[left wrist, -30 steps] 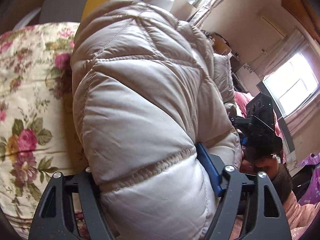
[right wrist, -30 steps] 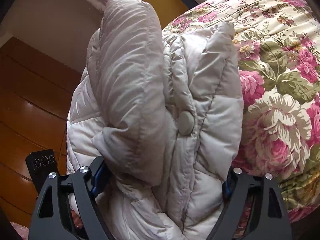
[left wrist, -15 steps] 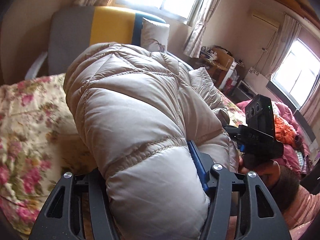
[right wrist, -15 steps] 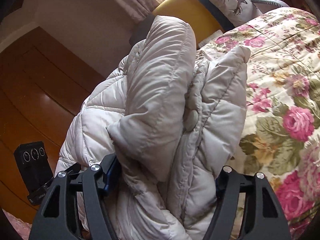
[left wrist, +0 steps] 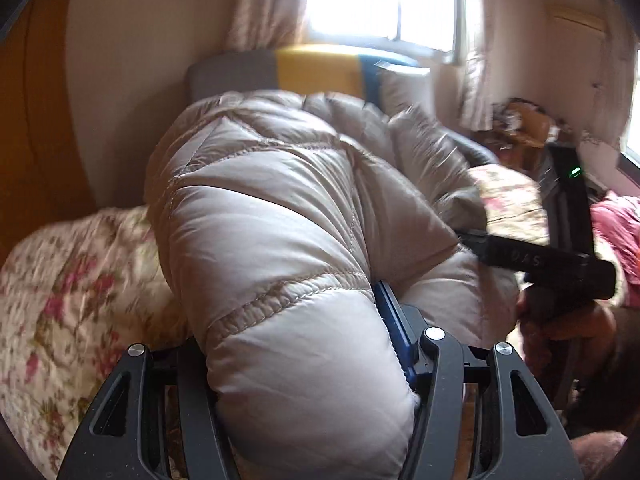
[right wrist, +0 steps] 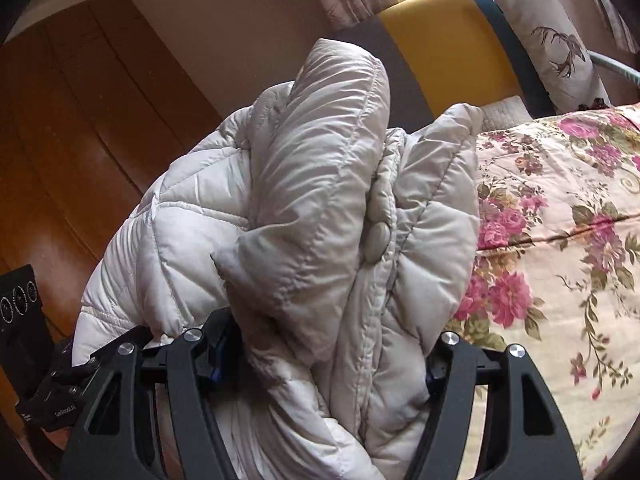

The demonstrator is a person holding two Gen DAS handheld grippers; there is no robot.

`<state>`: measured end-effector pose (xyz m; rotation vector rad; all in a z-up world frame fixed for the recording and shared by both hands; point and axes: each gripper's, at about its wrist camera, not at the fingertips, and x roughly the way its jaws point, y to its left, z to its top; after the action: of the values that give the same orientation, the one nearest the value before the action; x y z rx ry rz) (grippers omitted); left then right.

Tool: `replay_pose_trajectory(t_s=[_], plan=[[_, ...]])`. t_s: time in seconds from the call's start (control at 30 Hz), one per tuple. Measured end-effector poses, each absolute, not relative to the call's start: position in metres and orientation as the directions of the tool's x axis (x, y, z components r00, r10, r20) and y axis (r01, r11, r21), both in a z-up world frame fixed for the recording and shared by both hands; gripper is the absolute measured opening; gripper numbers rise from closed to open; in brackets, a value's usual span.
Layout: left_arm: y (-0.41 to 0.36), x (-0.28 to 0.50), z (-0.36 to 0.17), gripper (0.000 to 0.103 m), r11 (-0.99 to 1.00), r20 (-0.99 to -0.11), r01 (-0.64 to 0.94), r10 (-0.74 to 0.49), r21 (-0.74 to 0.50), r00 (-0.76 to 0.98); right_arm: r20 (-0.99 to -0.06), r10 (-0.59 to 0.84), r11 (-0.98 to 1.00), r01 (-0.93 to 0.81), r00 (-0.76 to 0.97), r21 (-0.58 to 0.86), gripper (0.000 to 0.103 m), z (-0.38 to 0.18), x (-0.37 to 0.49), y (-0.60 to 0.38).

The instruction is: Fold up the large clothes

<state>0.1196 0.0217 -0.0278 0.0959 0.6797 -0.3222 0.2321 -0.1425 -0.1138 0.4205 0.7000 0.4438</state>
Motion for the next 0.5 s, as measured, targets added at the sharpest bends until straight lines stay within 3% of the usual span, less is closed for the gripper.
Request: replay_pose_trajectory(t_s=[0.03, 0.1, 0.2, 0.37, 0.5], plan=[[0.029, 0.131, -0.043, 0.058, 0.958, -0.668, 0.282, -0.239, -0.047, 0.705, -0.54, 0.497, 0.839, -0.216, 0.68, 0.5, 0.07, -0.121, 0.241, -0.14], [0.044, 0.142, -0.067, 0.071, 0.968, -0.705, 0.213, -0.244, -0.134, 0.667, -0.559, 0.481, 0.839, -0.169, 0.675, 0.517, 0.076, -0.134, 0.251, -0.142], [0.053, 0.133, -0.08, 0.084, 0.963, -0.685, 0.152, -0.266, -0.224, 0.678, -0.563, 0.444, 0.862, -0.16, 0.697, 0.482, 0.081, -0.139, 0.251, -0.146], [0.05, 0.11, -0.078, 0.087, 0.967, -0.645, 0.133, -0.245, -0.219, 0.724, -0.577, 0.367, 0.901, -0.124, 0.729, 0.416, 0.087, -0.108, 0.235, -0.15], [0.062, 0.104, -0.077, 0.089, 0.951, -0.644, 0.084, -0.265, -0.297, 0.718, -0.474, 0.322, 0.937, -0.206, 0.82, 0.281, 0.087, -0.05, 0.216, -0.133]])
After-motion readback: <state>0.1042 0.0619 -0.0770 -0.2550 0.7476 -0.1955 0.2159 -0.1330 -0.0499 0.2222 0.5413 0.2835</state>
